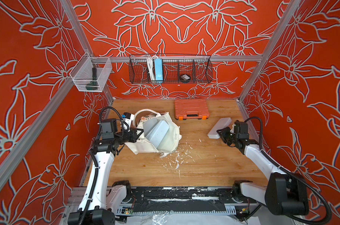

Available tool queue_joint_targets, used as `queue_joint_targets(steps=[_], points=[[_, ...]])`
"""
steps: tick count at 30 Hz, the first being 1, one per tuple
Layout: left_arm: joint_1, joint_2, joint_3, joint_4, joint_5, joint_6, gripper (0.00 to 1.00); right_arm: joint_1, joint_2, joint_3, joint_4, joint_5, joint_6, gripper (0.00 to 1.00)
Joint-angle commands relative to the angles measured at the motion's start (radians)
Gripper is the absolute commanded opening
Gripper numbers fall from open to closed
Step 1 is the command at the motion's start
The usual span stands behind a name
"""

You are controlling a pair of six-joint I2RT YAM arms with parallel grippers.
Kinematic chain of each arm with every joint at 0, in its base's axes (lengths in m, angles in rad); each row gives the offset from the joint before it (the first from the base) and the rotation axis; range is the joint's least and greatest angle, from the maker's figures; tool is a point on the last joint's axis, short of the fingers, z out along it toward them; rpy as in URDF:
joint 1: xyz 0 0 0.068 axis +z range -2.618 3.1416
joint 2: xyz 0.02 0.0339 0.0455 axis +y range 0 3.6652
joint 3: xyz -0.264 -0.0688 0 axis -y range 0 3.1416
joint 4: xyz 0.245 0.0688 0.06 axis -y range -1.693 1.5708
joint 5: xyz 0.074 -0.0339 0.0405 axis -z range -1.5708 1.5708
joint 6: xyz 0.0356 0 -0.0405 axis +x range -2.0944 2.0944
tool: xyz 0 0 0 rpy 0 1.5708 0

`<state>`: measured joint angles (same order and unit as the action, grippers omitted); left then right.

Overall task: Take out the pencil case from the canvas bag
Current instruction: Place the pencil case at the center of the board.

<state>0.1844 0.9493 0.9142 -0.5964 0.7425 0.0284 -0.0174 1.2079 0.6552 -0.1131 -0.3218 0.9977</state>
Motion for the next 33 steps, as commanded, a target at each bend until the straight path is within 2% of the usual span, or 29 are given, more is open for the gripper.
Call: queue_joint_targets(steps=[1, 12, 24, 28, 33], points=[[0.006, 0.009, 0.002, -0.032, -0.004, 0.007, 0.0, -0.004, 0.033, 0.038, 0.05, -0.008, 0.055, 0.29], [0.007, 0.018, 0.002, -0.032, -0.005, 0.007, 0.0, 0.013, 0.09, 0.018, 0.141, 0.137, 0.168, 0.27], [0.007, 0.029, 0.0, -0.034, -0.014, 0.011, 0.0, 0.069, 0.335, 0.077, 0.252, 0.153, 0.257, 0.29], [0.01, 0.029, 0.0, -0.031, -0.015, 0.011, 0.0, 0.083, 0.382, 0.094, 0.257, 0.17, 0.271, 0.35], [0.01, 0.029, -0.001, -0.031, -0.016, 0.011, 0.0, 0.088, 0.428, 0.116, 0.239, 0.148, 0.269, 0.49]])
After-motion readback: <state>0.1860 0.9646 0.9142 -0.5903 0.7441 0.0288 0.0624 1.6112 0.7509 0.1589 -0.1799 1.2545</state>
